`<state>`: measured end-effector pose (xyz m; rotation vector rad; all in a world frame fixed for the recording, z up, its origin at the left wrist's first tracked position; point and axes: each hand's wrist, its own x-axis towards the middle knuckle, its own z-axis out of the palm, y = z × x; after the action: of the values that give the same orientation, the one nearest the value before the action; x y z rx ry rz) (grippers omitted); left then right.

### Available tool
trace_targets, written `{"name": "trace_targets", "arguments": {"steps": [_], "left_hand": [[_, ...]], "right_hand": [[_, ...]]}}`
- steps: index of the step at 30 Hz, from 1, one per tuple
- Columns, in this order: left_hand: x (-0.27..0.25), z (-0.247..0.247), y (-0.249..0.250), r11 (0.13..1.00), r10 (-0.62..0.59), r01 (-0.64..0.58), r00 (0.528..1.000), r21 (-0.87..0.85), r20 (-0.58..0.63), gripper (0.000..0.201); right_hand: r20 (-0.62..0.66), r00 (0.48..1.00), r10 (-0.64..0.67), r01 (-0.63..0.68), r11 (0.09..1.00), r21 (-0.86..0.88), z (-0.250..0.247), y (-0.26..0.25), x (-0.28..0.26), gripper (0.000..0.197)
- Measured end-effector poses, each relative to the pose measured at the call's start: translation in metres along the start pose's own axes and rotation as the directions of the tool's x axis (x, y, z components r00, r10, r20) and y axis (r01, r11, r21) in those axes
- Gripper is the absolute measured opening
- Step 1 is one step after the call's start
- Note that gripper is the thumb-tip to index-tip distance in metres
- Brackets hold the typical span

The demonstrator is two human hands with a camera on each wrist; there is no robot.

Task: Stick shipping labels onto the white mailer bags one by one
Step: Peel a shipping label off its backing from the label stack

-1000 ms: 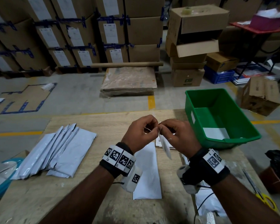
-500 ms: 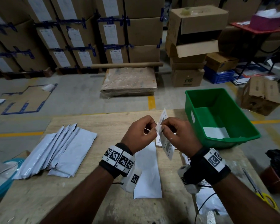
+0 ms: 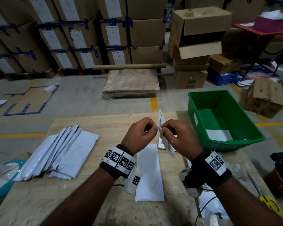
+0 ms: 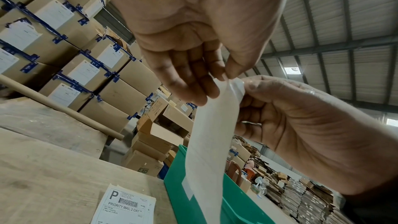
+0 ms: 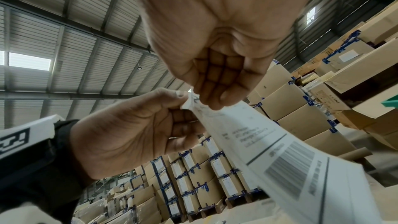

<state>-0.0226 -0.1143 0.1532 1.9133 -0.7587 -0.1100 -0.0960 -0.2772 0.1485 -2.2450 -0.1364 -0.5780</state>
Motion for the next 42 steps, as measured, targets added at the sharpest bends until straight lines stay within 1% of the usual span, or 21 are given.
{"name": "trace_targets", "arguments": {"steps": [4,9,13,16,18,22,25,26,27,29,33,35,36,38,39,42], "left_hand": [[-0.001,-0.002,0.000,0.999,-0.036,0.036,0.999,0.019,-0.007,0.010],[0.001,0.001,0.001,0.998,-0.049,0.049,0.999,-0.033,0.012,0.004],[0.001,0.003,0.003,0.997,-0.048,0.049,0.998,-0.054,0.029,0.010],[0.001,0.002,0.002,0.999,-0.031,0.032,0.999,-0.042,0.030,0.011],[0.001,0.001,0.001,0.999,-0.016,0.017,0.999,-0.028,0.033,0.013],[0.002,0.000,-0.002,1.000,-0.013,0.013,1.000,-0.014,0.024,0.017],[0.003,0.001,-0.003,0.999,-0.031,0.031,1.000,-0.010,0.001,0.009],[0.003,0.001,-0.003,0.999,-0.034,0.034,0.999,-0.012,-0.001,0.003],[0.004,0.002,-0.002,0.999,-0.034,0.034,0.999,-0.009,-0.004,0.003],[0.004,0.004,-0.003,0.999,-0.041,0.041,0.999,0.008,-0.014,0.010],[0.007,0.003,-0.006,0.995,-0.084,0.087,0.995,0.053,-0.046,0.021],[0.008,0.001,-0.008,0.991,-0.103,0.106,0.994,0.084,-0.043,0.031],[0.008,0.000,-0.010,0.989,-0.113,0.116,0.993,0.096,-0.041,0.033],[0.009,-0.002,-0.013,0.984,-0.127,0.130,0.991,0.121,-0.035,0.026],[0.009,-0.003,-0.015,0.982,-0.131,0.134,0.991,0.134,-0.033,0.021],[0.008,-0.003,-0.020,0.976,-0.134,0.140,0.990,0.165,-0.050,0.007]], "right_hand": [[-0.035,0.999,0.020,-0.020,1.000,0.005,-0.001,0.004,-0.002,0.009],[-0.032,0.999,0.036,-0.036,0.999,0.018,0.000,0.004,-0.002,0.005],[-0.043,0.999,0.017,-0.015,0.998,0.058,0.000,0.001,-0.002,0.020],[-0.030,0.999,-0.029,0.030,0.999,0.031,0.001,0.003,-0.001,0.025],[-0.035,0.999,-0.023,0.024,0.999,0.028,0.001,0.005,-0.001,0.027],[-0.028,1.000,0.001,0.001,0.998,0.068,0.002,0.004,-0.002,0.021],[-0.014,1.000,0.000,0.001,0.998,0.060,0.002,0.004,-0.001,0.002],[-0.022,1.000,0.008,-0.007,0.999,0.042,0.002,0.004,-0.001,0.005],[-0.035,0.999,0.007,-0.007,1.000,0.019,0.001,0.005,0.000,0.009],[-0.051,0.999,0.000,-0.001,1.000,-0.017,0.000,0.006,0.002,0.012],[-0.064,0.998,0.007,-0.010,0.999,-0.037,-0.001,0.006,0.001,0.010],[-0.071,0.996,0.056,-0.057,0.998,-0.010,-0.003,0.007,0.000,0.013],[-0.070,0.993,0.096,-0.095,0.995,0.016,-0.004,0.007,-0.001,0.022],[-0.069,0.987,0.146,-0.141,0.988,0.065,-0.007,0.007,-0.003,0.038],[-0.070,0.986,0.152,-0.146,0.986,0.079,-0.008,0.007,-0.004,0.041],[-0.075,0.986,0.148,-0.142,0.987,0.081,-0.009,0.009,-0.004,0.043]]}}
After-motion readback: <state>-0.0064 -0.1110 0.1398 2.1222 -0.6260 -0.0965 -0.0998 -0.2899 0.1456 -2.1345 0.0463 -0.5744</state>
